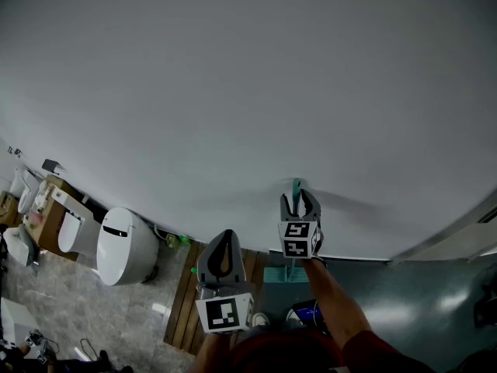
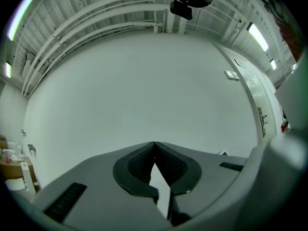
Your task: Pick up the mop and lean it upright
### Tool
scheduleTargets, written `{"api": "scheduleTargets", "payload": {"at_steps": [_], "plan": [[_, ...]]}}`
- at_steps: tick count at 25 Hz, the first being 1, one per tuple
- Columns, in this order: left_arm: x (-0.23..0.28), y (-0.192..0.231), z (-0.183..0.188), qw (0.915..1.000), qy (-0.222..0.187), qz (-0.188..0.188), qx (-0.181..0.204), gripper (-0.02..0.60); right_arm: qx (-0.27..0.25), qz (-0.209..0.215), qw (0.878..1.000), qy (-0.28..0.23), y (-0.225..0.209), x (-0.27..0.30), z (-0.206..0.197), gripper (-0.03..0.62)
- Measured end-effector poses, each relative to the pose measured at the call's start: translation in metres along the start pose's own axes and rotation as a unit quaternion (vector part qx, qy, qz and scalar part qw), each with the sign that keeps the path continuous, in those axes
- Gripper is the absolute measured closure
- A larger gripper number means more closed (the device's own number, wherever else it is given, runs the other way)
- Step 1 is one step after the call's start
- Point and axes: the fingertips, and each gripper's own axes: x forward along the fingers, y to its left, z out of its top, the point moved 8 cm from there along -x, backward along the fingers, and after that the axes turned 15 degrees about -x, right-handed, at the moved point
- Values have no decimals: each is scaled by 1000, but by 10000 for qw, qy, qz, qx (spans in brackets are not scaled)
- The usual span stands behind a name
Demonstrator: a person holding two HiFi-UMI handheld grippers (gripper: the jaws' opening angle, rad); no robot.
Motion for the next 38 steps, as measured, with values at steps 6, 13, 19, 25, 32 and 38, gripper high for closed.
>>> {"api": "scheduleTargets", "payload": {"at_steps": [6, 13, 19, 25, 32, 38], "plan": [[-4, 1, -2, 10000, -28, 0, 1, 568, 62, -93, 9999, -38, -2, -10, -2, 390], [6, -3, -10, 9999, -46, -16, -127, 568, 186, -106, 9992, -345, -9, -33, 12, 390], [13, 0, -10, 9999, 36, -50, -103, 568, 173, -71, 9972, -724, -4, -60, 27, 390], [12, 2, -19, 9999, 62, -96, -42, 568, 259, -131, 9937, -1084, -3, -108, 38, 390], [10, -1, -9, 9998, 19, -184, -73, 568, 374, -46, 9911, -1273, 1, -145, 52, 391], [8, -1, -12, 9998, 71, -199, -31, 568, 453, 8, 9908, -1275, -2, -155, 53, 391]]}}
